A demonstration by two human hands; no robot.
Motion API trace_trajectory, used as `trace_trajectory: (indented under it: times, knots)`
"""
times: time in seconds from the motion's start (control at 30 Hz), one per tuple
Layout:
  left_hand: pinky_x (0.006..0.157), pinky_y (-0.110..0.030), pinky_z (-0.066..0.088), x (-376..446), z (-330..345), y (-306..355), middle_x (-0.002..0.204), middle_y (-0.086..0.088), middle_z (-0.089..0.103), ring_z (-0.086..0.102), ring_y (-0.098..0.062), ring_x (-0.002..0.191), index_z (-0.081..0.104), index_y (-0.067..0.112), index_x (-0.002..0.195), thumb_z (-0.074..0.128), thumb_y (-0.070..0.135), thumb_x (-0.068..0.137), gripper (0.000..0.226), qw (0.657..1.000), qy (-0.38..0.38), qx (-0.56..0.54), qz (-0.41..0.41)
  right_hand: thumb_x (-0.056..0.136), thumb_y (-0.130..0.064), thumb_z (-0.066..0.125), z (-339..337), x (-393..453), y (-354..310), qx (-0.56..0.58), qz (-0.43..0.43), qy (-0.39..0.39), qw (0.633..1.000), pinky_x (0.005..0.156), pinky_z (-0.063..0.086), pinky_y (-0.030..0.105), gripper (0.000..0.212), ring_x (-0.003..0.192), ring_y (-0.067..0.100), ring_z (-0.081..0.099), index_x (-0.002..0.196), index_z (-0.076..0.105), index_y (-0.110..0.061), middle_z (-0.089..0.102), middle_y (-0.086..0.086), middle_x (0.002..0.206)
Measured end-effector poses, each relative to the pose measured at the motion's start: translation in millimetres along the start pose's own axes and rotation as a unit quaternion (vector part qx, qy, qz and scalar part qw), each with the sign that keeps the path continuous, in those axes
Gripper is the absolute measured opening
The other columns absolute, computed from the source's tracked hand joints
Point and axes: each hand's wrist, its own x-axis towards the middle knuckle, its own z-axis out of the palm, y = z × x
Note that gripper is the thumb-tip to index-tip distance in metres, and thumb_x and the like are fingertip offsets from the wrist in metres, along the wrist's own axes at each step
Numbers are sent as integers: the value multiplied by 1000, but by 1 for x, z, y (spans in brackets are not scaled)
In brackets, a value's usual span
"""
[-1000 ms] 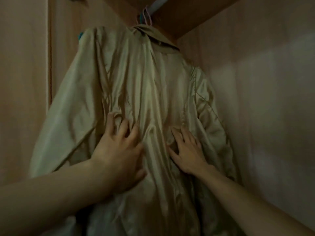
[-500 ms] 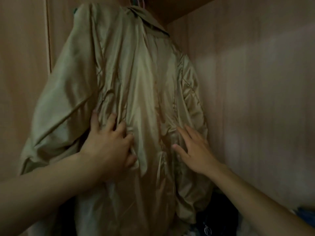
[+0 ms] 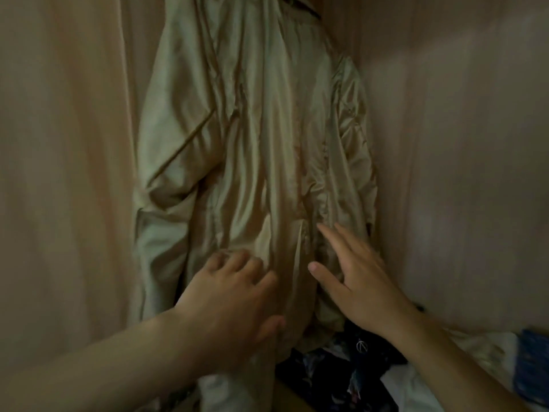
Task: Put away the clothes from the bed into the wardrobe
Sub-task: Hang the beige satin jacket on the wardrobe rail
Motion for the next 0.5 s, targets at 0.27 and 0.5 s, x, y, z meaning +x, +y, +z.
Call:
trace_trajectory:
  times: [0.27,0.5]
  knots:
    - [83,-44,57,-114,-20,-27,111,-6,68,63,-30,111,66,25,117,43,67,79,61,998,64,24,14,84,-85,17,-6,-46,-101,31,-41,-40,998,123,16,42,71,149,-3,0,148,1,-59,4,-24,162]
    - [84,-43,56,-261,-41,-77,116,0,65,62,-27,109,61,28,119,38,64,86,54,998,17,-1,-58,88,-77,23,35,-96,-229,25,-70,-87,993,123,17,39,72,147,-4,7,153,13,-47,11,-25,160]
